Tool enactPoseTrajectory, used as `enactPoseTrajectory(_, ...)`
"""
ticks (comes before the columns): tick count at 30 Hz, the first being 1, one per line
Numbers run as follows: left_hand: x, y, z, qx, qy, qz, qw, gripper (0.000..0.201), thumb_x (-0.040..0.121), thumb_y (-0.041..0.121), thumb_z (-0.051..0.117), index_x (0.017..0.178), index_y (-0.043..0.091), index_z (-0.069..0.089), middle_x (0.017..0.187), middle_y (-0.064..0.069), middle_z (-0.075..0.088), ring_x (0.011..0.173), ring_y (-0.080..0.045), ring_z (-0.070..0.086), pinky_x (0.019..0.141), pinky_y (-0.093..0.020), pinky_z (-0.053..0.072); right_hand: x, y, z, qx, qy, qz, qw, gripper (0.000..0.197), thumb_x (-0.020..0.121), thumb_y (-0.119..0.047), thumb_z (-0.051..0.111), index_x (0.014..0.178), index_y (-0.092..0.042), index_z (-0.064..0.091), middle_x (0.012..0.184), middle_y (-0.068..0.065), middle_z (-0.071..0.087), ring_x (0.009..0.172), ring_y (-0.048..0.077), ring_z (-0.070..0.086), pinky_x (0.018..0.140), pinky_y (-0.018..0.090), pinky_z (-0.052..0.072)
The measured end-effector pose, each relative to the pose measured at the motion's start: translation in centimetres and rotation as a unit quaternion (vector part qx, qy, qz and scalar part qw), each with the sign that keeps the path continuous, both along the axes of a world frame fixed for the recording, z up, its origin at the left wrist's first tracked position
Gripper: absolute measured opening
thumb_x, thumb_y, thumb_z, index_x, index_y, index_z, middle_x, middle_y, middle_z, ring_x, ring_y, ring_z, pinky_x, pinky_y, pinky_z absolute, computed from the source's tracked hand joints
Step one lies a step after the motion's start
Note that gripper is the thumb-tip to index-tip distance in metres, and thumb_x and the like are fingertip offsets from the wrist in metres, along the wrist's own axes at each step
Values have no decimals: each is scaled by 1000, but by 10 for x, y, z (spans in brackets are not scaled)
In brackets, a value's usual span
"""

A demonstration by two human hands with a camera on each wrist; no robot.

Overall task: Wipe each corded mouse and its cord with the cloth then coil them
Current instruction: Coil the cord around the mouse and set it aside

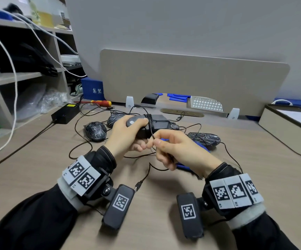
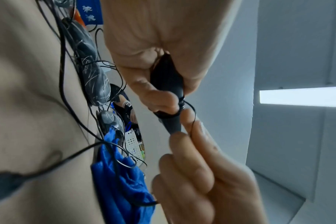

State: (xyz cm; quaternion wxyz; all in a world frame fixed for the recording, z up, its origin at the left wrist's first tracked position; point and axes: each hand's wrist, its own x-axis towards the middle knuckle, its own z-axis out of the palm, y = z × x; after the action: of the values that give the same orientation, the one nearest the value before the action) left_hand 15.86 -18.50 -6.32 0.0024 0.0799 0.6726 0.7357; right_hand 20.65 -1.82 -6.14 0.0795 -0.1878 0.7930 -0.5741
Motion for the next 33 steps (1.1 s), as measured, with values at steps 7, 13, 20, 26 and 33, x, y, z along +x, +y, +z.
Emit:
enactPoseTrajectory(7,3,-4,6,119,13,-37,992,21,99,24,52,110,6,55,69,-16,57,40,-16,45,34,-17,30,-4,6,-5,-5,-91,49,995,30,109,-17,35,99,-6,61,54,2,49,50,20,43,49,24,38)
enactPoseTrajectory(13,17,-7,19,139,-4,-167,976,25,94,27,49,86,11,66,62,-10,49,28,-7,33,28,-10,14,-5,24,4,-53,-99,-80,990,50,88,-34,70,58,-26,31,57,-5,18,48,11,13,46,24,9)
enactPoseTrajectory(20,18,-6,13,-75,66,-225,969,38,74,32,69,98,5,56,56,-15,48,29,-12,30,36,-12,18,-12,33,3,-108,-82,-114,984,37,78,-37,80,80,-7,58,57,1,35,46,12,24,49,26,11)
enactPoseTrajectory(26,14,-5,12,-206,82,-137,965,17,91,16,67,96,7,54,52,-18,54,29,-19,41,33,-16,29,-11,33,5,-126,-31,-144,981,23,100,-17,59,93,1,71,52,-7,35,46,7,25,40,16,21)
enactPoseTrajectory(33,-2,-4,2,-145,27,-21,989,20,91,15,65,100,1,53,54,-18,56,33,-22,49,33,-20,36,-2,15,8,-60,62,-64,994,25,102,-12,52,107,6,69,53,-2,40,49,9,30,44,16,22)
